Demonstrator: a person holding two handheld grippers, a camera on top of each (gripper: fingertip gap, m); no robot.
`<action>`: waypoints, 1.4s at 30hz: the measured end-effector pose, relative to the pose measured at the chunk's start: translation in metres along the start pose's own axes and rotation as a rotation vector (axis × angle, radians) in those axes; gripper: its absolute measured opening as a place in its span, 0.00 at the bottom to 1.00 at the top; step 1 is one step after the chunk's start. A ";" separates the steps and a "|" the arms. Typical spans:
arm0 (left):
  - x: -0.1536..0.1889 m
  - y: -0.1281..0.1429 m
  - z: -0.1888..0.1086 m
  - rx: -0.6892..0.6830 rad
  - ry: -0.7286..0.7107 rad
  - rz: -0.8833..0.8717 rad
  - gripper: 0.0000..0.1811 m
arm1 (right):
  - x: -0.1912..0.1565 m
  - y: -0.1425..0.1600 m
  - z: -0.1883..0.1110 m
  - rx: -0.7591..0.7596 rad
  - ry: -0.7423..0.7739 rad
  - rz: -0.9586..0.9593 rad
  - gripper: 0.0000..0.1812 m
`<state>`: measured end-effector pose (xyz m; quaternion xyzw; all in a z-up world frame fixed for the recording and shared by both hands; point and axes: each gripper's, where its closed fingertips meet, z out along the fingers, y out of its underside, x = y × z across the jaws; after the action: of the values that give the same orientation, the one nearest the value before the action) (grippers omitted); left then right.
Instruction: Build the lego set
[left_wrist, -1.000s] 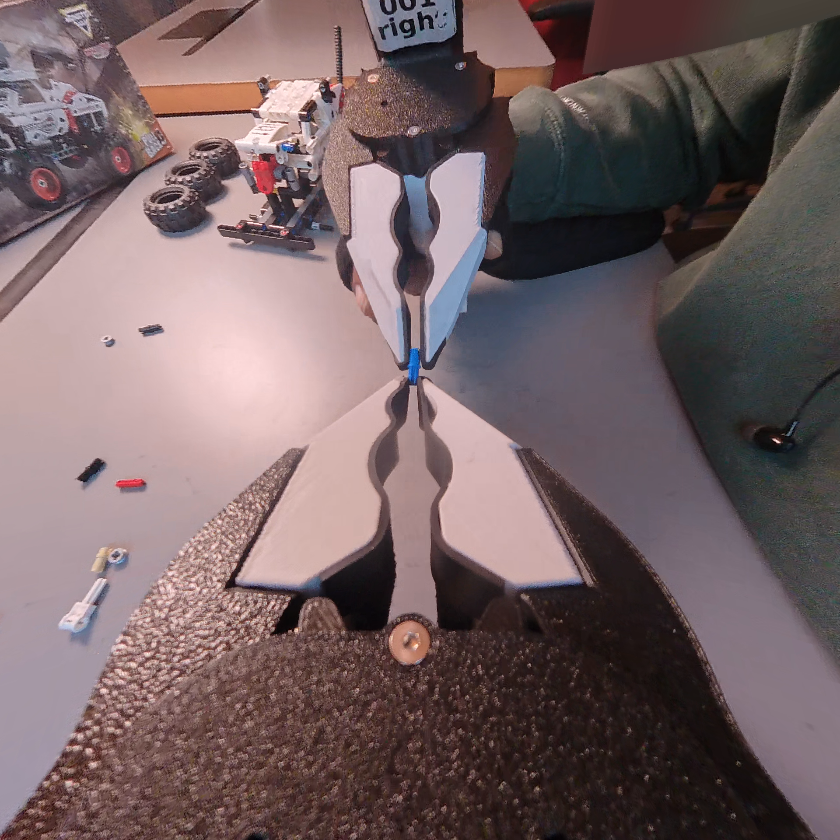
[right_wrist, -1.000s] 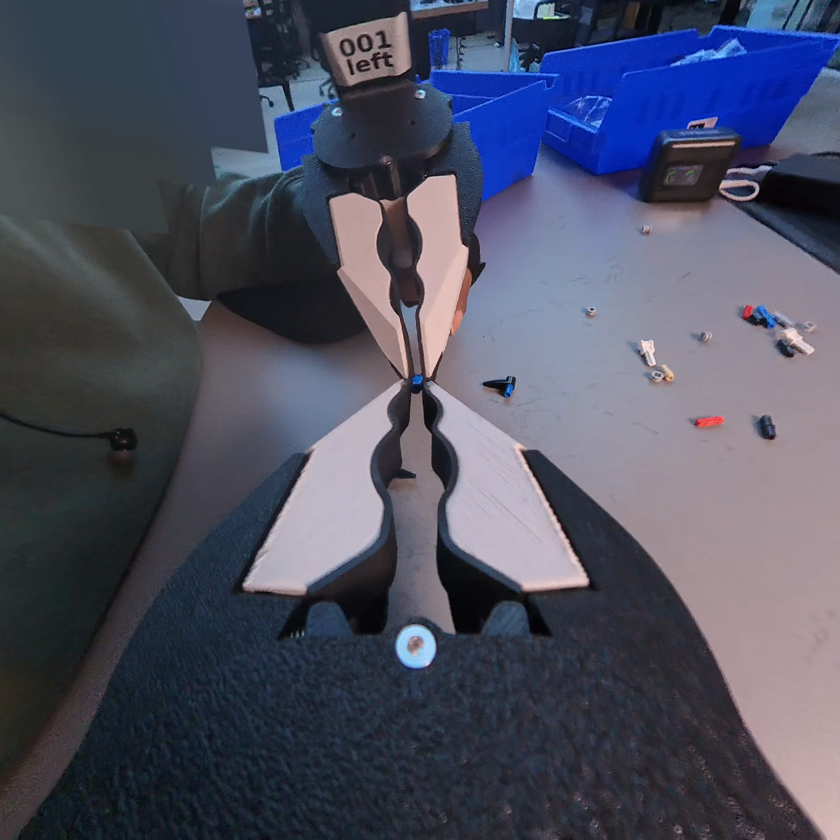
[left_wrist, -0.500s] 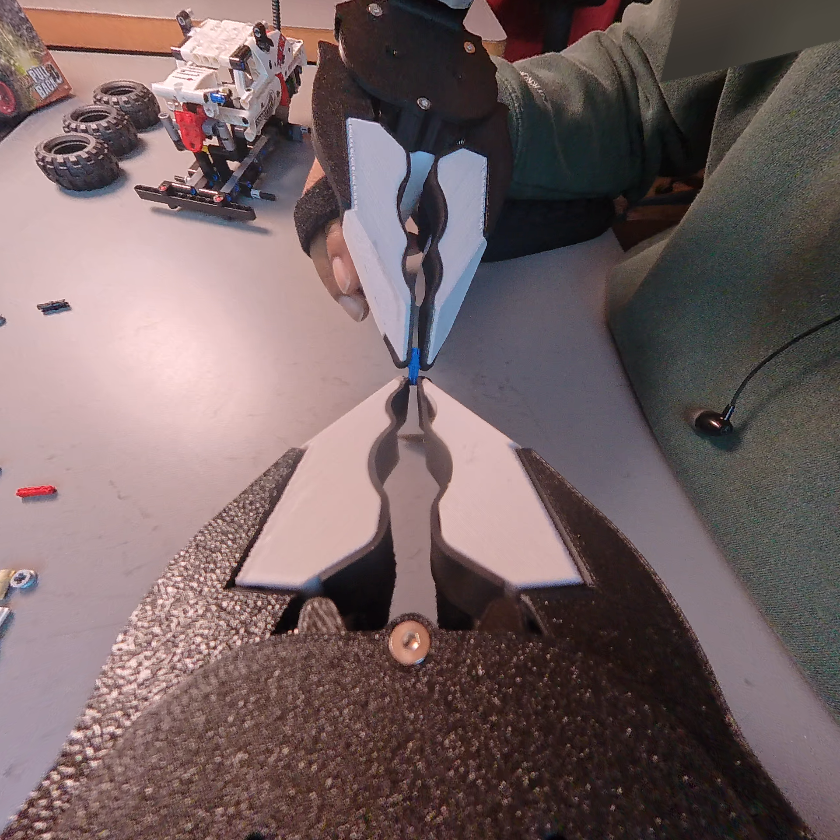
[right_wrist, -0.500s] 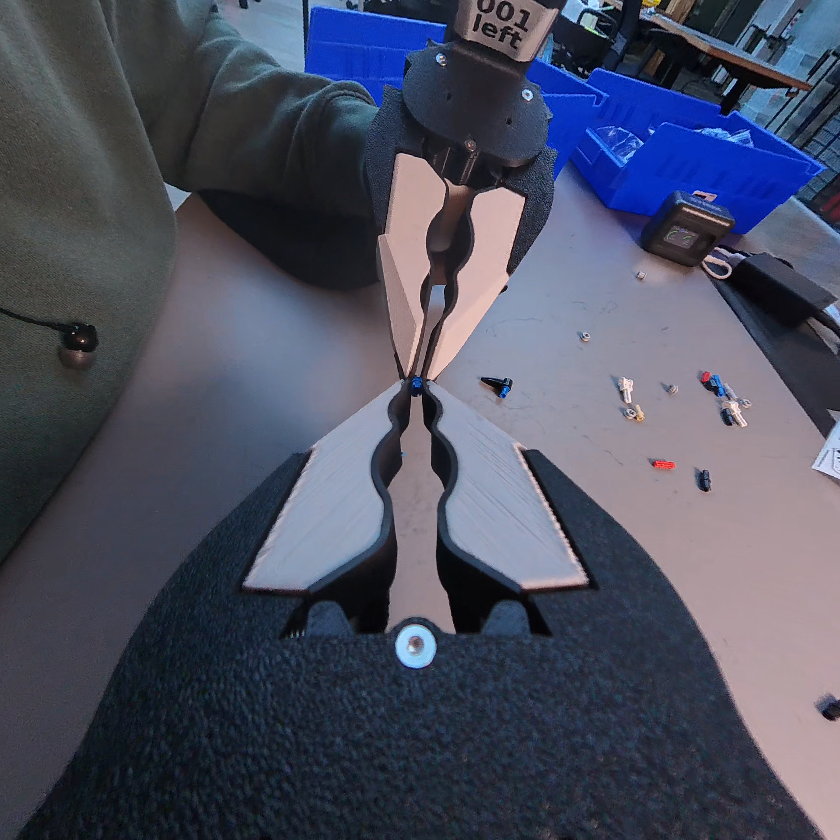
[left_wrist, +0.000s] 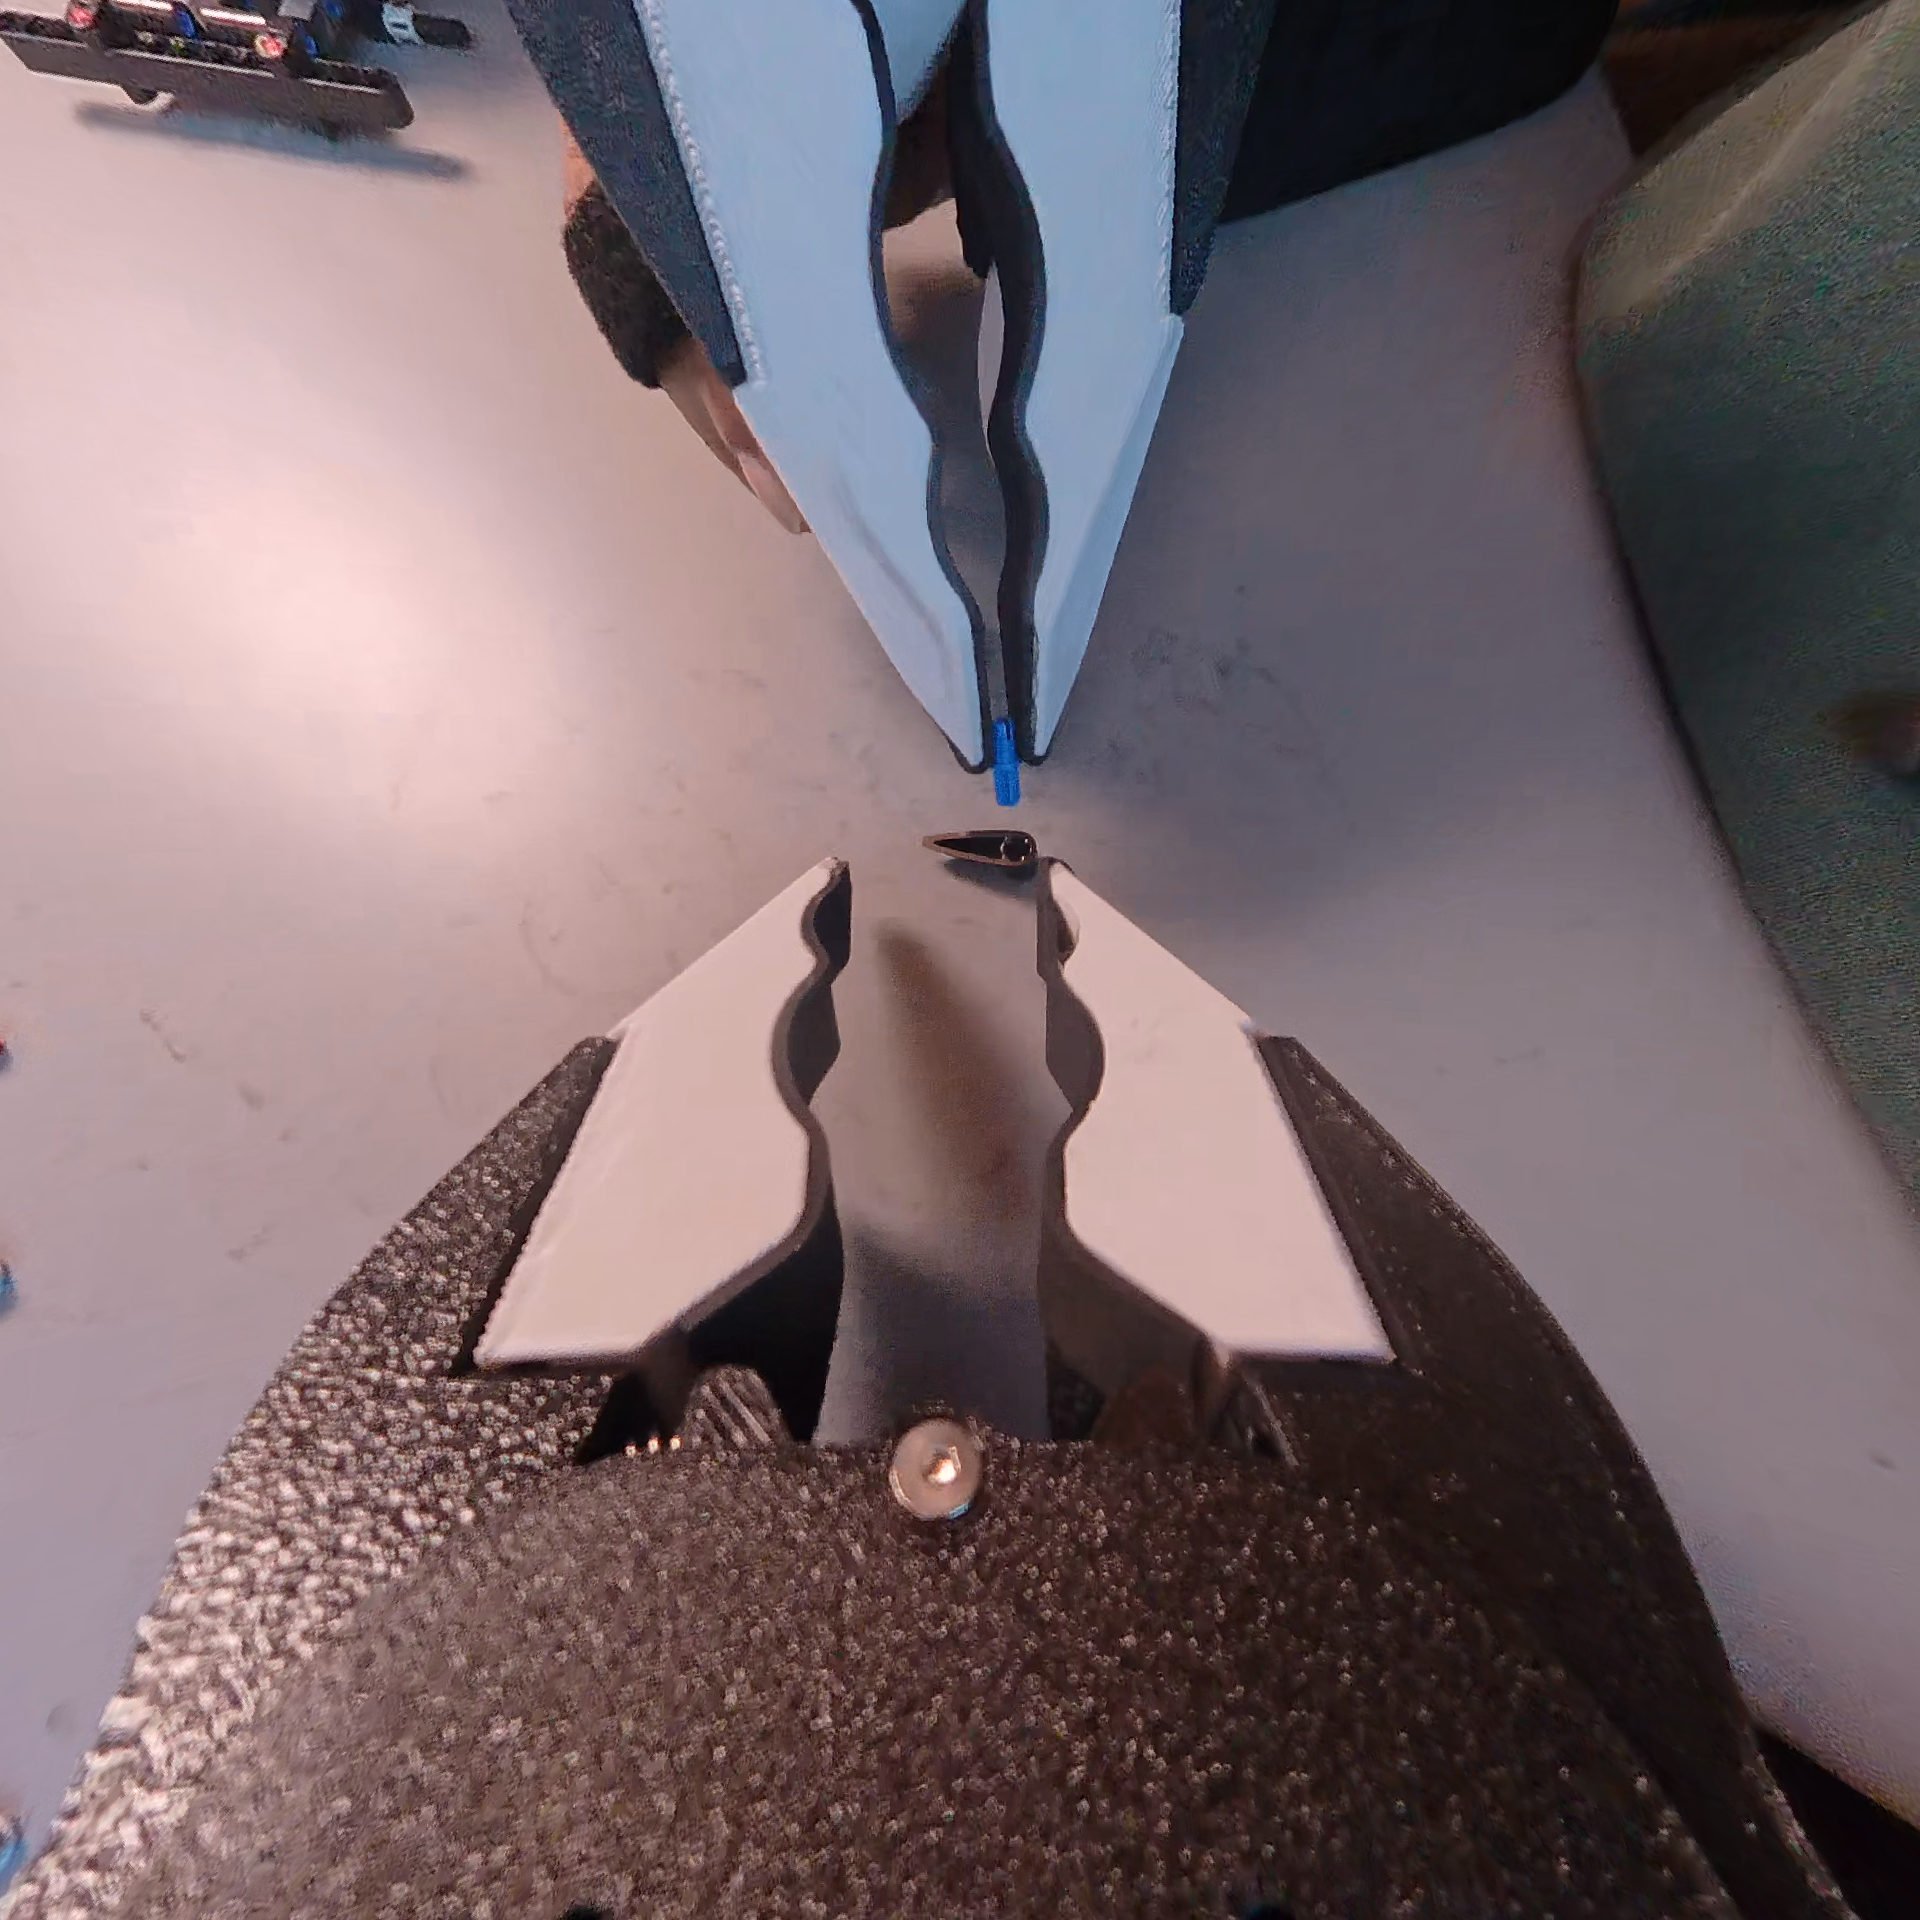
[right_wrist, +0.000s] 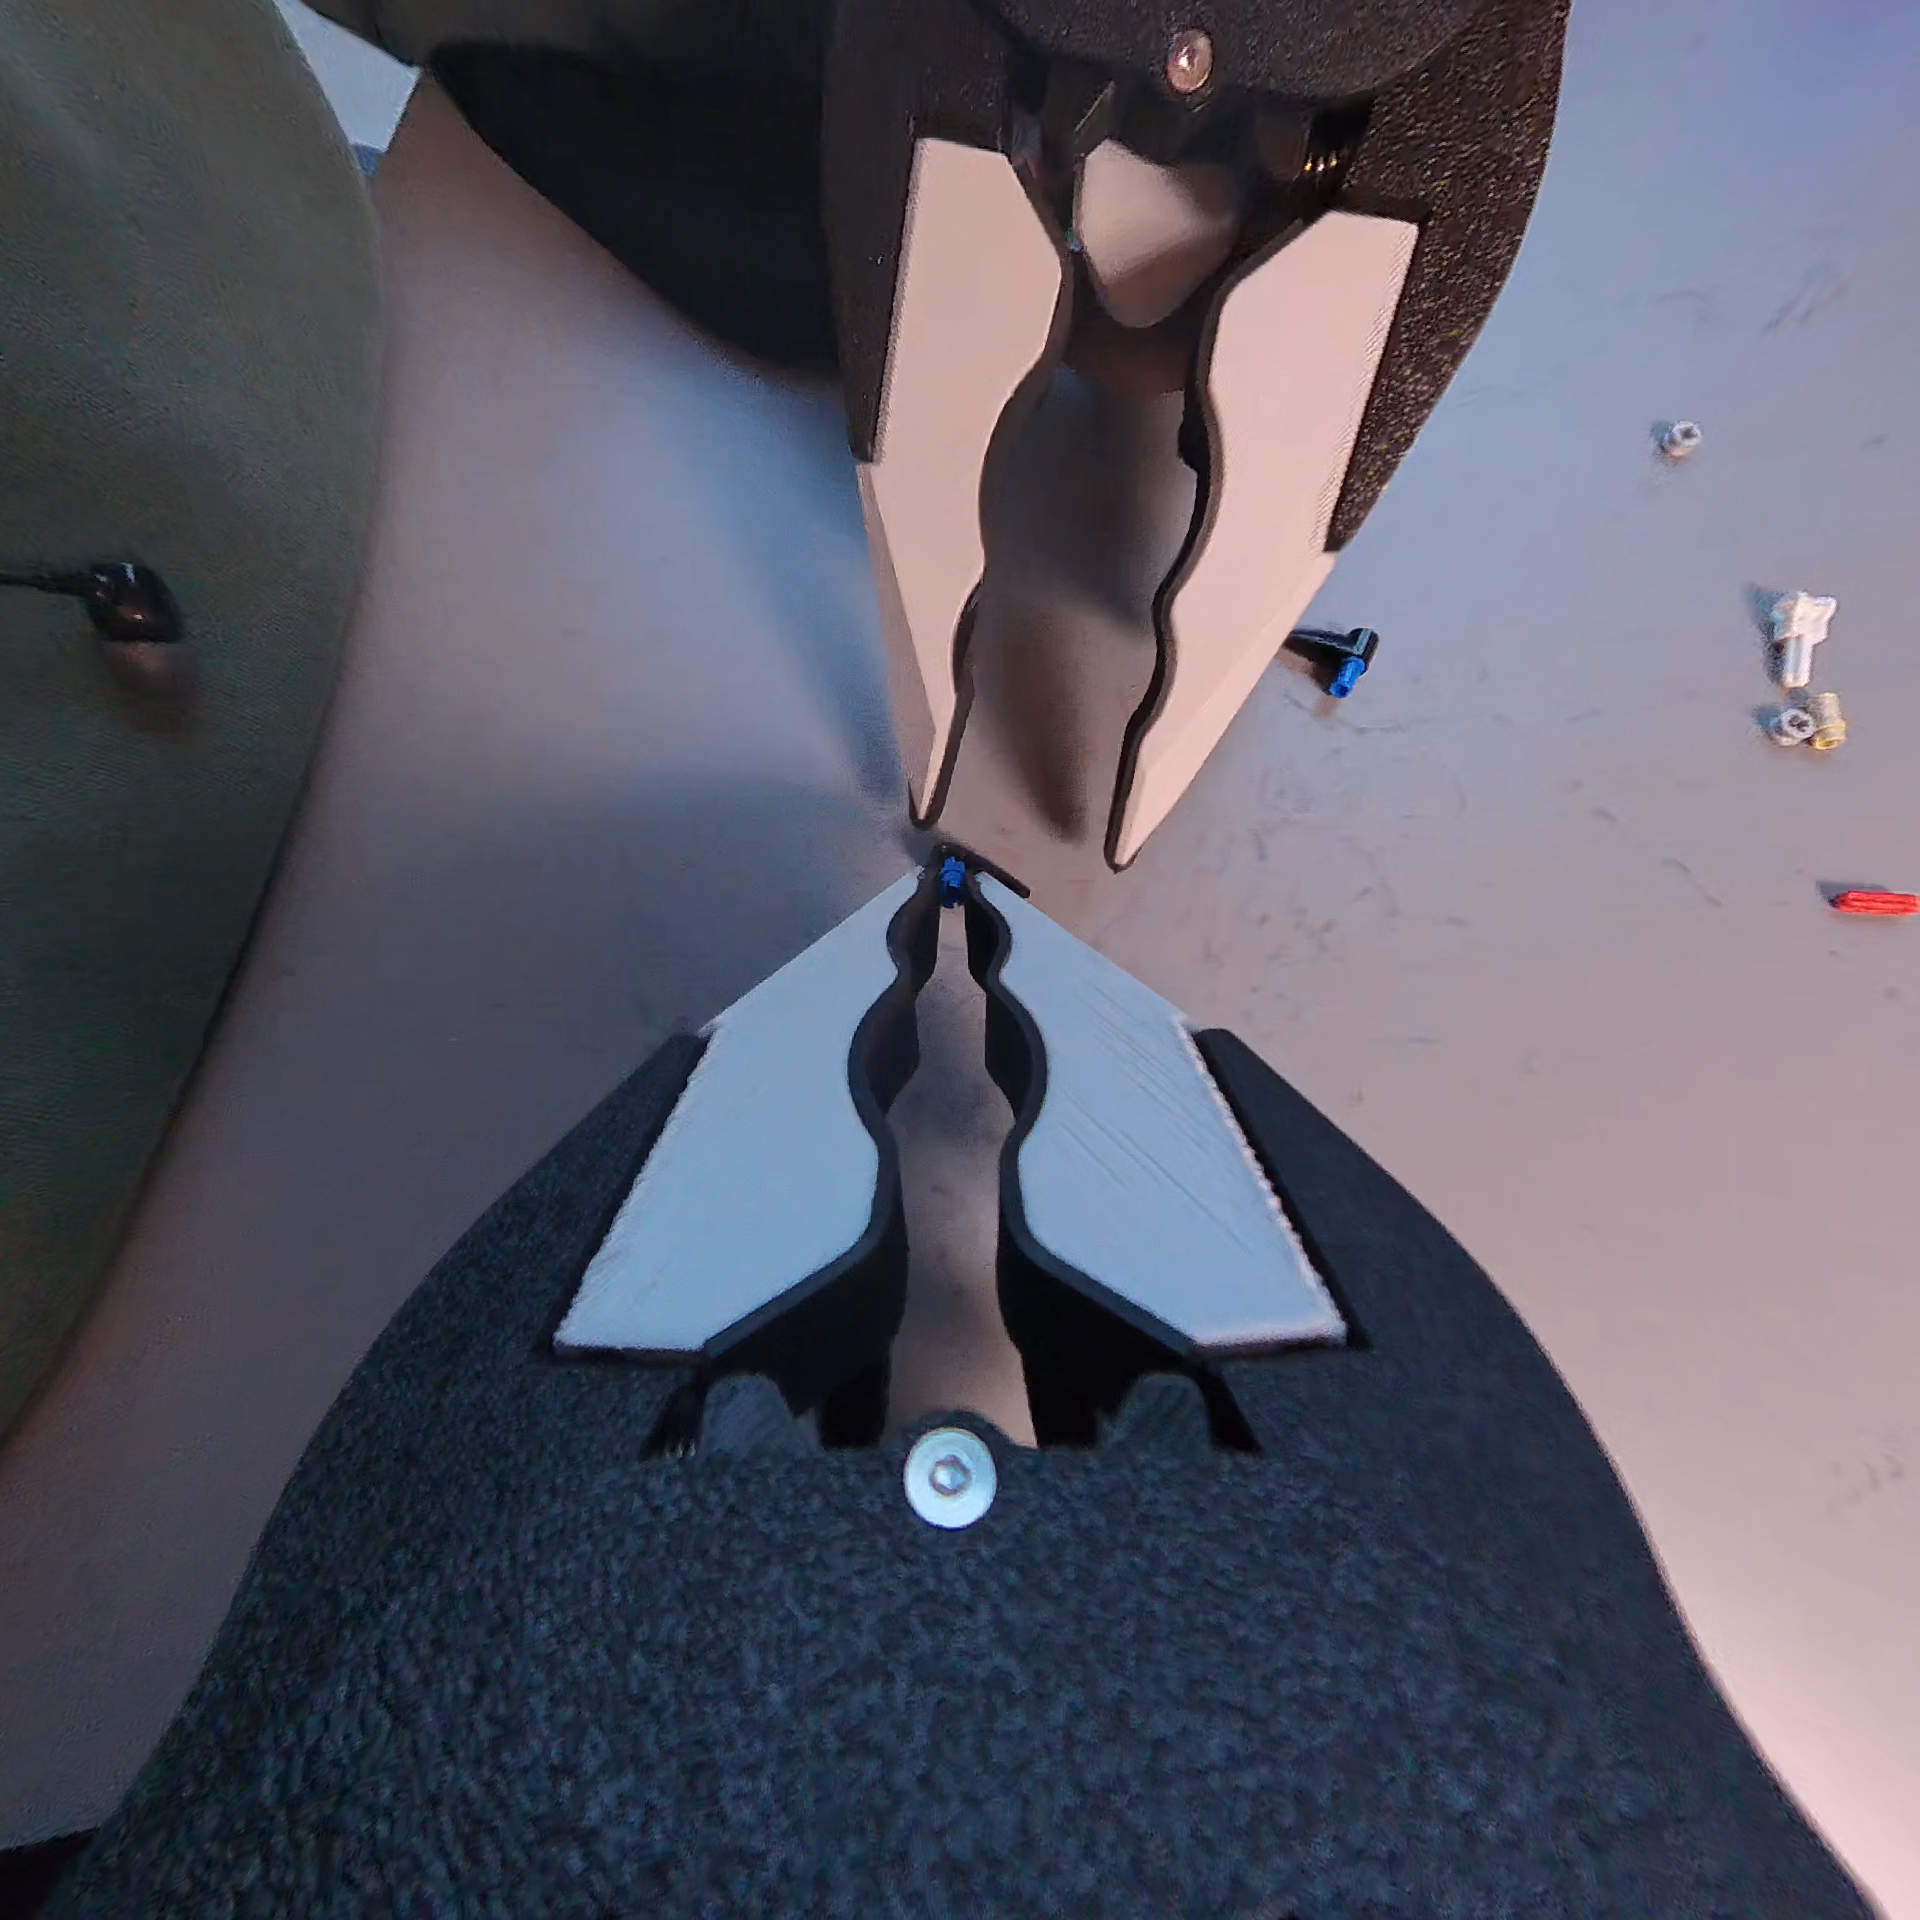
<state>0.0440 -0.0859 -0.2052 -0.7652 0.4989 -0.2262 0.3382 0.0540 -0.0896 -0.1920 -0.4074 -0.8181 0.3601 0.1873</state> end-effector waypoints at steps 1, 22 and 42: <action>0.000 0.001 0.002 -0.008 0.001 0.005 0.19 | 0.000 0.000 0.001 -0.014 -0.007 0.005 0.02; 0.006 0.004 0.003 -0.021 0.002 0.030 0.13 | -0.001 0.004 0.009 -0.305 -0.081 -0.046 0.02; 0.001 0.002 0.006 -0.010 0.019 0.047 0.11 | 0.000 0.006 0.008 -0.427 -0.118 -0.059 0.02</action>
<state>0.0470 -0.0857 -0.2109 -0.7529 0.5209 -0.2232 0.3346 0.0520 -0.0909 -0.2016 -0.3921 -0.8968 0.1964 0.0590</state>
